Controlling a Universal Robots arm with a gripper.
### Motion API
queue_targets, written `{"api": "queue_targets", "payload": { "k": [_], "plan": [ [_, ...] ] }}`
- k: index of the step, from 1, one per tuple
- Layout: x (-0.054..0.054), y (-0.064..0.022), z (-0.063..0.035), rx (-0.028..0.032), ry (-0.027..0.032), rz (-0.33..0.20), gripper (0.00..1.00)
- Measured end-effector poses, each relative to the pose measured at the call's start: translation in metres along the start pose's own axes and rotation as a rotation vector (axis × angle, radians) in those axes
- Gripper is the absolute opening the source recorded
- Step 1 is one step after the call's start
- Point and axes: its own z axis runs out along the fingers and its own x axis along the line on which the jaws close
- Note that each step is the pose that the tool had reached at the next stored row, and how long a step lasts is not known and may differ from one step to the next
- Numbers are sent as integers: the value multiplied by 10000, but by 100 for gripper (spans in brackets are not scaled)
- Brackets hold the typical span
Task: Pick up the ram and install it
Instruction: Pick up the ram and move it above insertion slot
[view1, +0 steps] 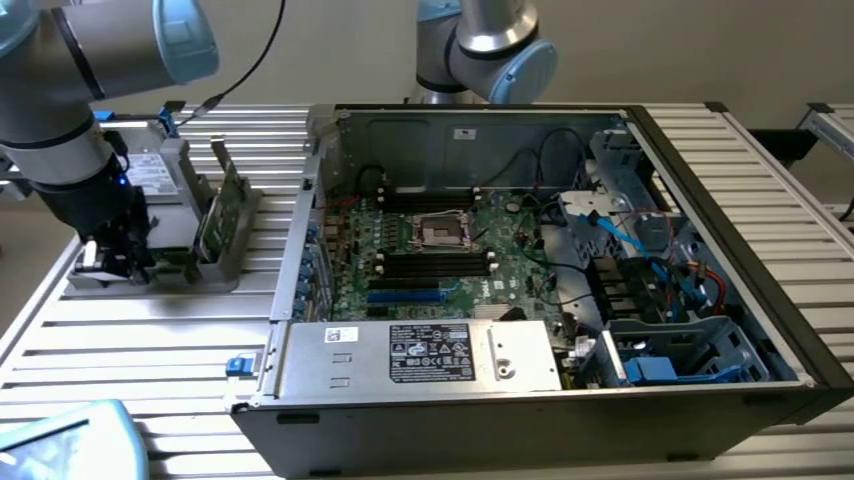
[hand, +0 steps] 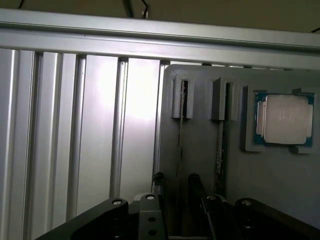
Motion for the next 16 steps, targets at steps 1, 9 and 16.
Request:
{"api": "queue_targets", "payload": {
  "k": [1,9,16],
  "plan": [
    [0,6,0,0,-5,0,33],
    [-1,6,16,2,-49,-1,33],
    [-1,8,25,7,-106,3,33]
  ]
}}
